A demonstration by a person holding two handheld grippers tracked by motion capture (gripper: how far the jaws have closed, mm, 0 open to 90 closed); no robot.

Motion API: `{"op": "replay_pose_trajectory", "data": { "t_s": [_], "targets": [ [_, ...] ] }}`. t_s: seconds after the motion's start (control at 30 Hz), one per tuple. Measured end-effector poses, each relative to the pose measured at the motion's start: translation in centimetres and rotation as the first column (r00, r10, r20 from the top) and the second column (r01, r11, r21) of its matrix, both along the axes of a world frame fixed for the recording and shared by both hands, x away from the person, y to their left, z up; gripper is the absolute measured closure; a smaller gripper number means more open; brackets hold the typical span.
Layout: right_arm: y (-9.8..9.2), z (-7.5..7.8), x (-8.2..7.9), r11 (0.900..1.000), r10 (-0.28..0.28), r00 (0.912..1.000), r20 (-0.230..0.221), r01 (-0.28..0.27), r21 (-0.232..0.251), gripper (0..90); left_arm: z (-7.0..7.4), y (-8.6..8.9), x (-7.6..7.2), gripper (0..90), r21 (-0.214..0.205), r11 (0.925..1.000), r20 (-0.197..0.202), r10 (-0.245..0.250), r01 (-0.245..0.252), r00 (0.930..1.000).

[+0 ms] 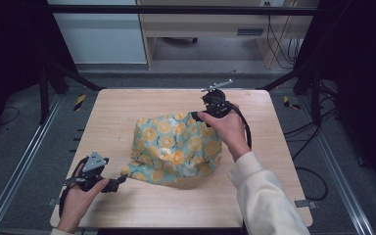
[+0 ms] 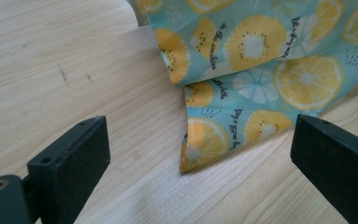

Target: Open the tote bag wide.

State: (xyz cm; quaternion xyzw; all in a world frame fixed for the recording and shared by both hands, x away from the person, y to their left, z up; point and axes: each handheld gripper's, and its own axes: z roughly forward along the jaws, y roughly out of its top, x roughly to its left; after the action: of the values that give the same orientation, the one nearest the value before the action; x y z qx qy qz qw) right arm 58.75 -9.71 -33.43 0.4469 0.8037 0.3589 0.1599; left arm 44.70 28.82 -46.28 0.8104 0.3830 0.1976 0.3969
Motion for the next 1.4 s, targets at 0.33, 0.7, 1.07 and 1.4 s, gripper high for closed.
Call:
{"op": "replay_pose_trajectory", "data": {
  "t_s": [0.33, 0.7, 1.07, 1.4],
  "targets": [
    [0.8, -0.5, -0.8, 0.9923, 0.103, 0.9938, -0.043, -0.099, 0.074, 89.3, 1.1, -0.4, -0.4, 4.7, -0.022, 0.9996, 0.027, -0.017, 0.018, 0.9995],
    [0.6, 2.0, -8.5, 0.9376, 0.262, 0.9538, 0.147, -0.288, 0.195, 90.0, 5.4, -1.4, 1.9, 13.7, 0.016, 0.9997, 0.045, -0.021, 0.02, 0.9987],
    [0.7, -0.3, -12.3, 0.9124, 0.348, 0.9236, 0.161, -0.373, 0.168, 90.0, 8.2, -4.4, 4.8, 11.8, 0.047, 0.9949, 0.038, -0.092, 0.09, 0.9951],
    [0.6, -0.8, -12.4, 0.9081, 0.361, 0.9206, 0.15, -0.383, 0.169, 90.0, 7.9, -6.8, 6.1, 39.6, 0.073, 0.9879, -0.058, -0.133, 0.137, 0.9895]
  ]
}}
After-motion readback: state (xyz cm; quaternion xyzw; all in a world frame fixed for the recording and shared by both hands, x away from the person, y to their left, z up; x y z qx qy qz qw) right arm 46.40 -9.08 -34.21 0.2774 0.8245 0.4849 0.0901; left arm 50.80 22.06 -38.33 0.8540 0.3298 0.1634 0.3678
